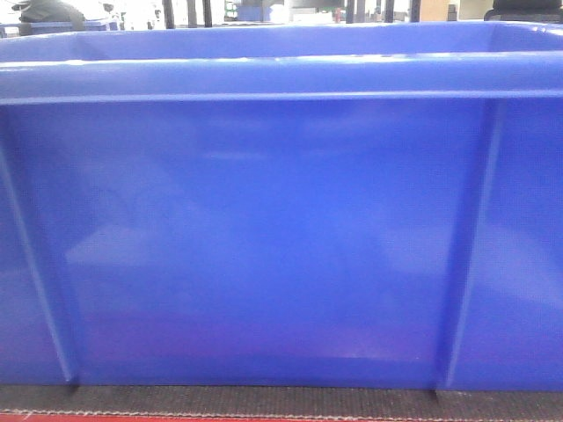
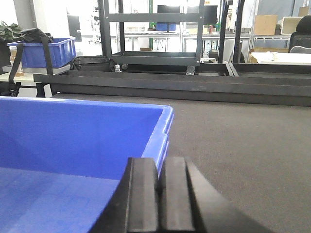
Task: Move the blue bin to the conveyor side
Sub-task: 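Open both grippers and release the blue bin rim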
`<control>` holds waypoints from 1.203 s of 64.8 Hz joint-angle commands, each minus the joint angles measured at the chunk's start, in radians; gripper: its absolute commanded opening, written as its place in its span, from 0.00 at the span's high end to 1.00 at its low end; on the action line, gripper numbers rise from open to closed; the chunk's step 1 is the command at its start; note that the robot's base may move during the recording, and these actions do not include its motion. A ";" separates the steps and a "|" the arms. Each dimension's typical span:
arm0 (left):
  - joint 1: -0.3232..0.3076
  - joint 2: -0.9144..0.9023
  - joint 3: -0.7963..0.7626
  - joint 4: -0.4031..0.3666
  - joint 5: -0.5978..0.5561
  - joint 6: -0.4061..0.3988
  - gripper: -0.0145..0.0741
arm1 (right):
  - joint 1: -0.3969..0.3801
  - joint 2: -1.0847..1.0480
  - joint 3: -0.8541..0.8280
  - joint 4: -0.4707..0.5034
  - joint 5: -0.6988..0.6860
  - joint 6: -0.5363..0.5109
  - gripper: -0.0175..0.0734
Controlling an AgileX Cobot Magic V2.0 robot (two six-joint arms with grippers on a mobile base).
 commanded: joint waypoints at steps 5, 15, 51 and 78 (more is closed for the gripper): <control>0.005 -0.006 0.003 0.003 -0.018 0.001 0.82 | -0.006 -0.007 0.005 0.041 -0.014 -0.006 0.91; 0.005 -0.006 0.003 0.003 -0.018 0.001 0.82 | -0.062 -0.055 0.106 0.122 -0.179 -0.004 0.91; 0.005 -0.006 0.003 0.003 -0.018 0.001 0.82 | -0.181 -0.171 0.365 0.095 -0.279 -0.021 0.91; 0.005 -0.006 0.003 0.003 -0.018 0.001 0.82 | -0.181 -0.171 0.365 0.138 -0.237 -0.143 0.91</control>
